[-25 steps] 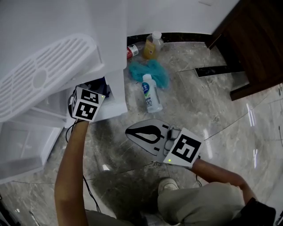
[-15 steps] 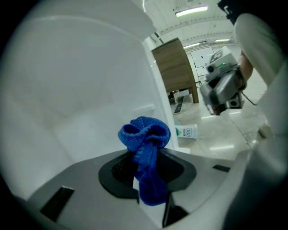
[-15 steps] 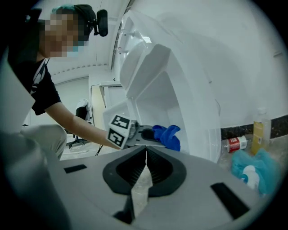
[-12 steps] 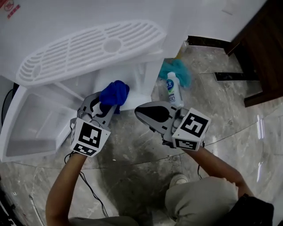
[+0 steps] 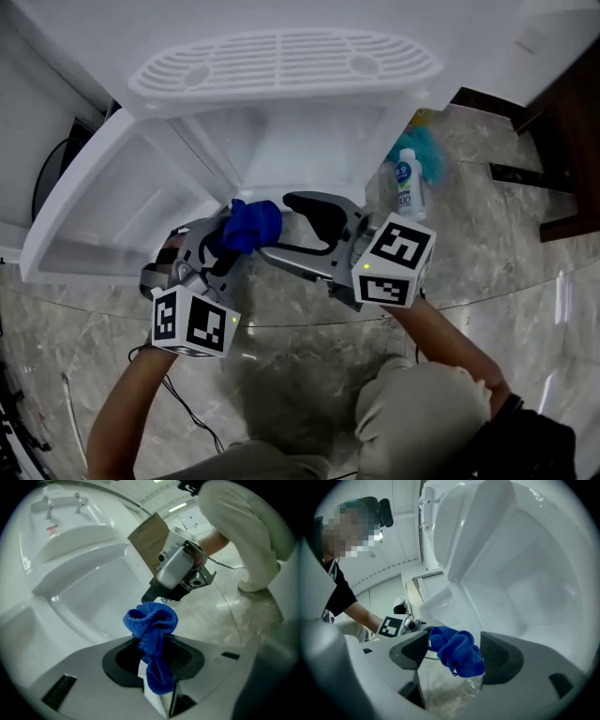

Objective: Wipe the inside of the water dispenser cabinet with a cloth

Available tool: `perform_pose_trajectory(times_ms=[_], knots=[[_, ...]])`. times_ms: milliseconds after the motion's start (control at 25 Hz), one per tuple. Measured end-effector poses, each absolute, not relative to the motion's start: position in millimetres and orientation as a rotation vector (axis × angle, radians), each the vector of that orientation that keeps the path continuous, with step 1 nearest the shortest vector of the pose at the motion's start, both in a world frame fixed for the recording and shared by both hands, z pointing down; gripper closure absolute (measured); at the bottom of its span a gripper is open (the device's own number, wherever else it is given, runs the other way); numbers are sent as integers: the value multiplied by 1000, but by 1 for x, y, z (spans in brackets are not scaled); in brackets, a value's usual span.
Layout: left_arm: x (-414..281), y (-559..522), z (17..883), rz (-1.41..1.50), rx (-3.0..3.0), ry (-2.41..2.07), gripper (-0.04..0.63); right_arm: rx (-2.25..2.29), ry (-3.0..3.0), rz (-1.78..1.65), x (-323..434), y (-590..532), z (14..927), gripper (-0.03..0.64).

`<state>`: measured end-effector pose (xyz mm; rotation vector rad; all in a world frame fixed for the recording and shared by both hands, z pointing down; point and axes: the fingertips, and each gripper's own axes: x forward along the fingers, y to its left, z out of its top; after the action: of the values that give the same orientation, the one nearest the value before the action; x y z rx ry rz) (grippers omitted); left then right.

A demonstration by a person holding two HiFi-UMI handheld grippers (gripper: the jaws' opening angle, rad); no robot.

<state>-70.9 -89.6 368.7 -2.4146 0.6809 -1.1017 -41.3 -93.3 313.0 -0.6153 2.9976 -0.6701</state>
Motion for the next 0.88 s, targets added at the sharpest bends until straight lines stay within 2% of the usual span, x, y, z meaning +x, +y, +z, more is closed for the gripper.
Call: perform_pose_trajectory(times_ms=[160, 520, 560, 600, 640, 680, 880], knots=[[-76, -66, 365, -1148, -2203, 598, 483, -534, 3094, -790, -78, -76, 329, 231], [-68, -37, 364, -1118, -2069, 461, 483, -394, 3228, -919, -91, -44, 342, 232], [-65, -36, 363, -1105, -2065, 452, 483, -397, 3236, -912, -90, -43, 341, 239], [-62, -34, 363, -1092, -2064, 442, 483, -404, 3245, -906, -87, -43, 341, 280], [-59, -32, 363, -1082, -2067, 434, 483, -408, 3255, -907, -85, -43, 341, 358], [-57, -29, 364, -1075, -2073, 428, 483, -405, 3266, -917, -84, -42, 343, 387], [-58, -26, 367, -1067, -2082, 417, 483, -402, 3282, -1006, -83, -39, 348, 423]])
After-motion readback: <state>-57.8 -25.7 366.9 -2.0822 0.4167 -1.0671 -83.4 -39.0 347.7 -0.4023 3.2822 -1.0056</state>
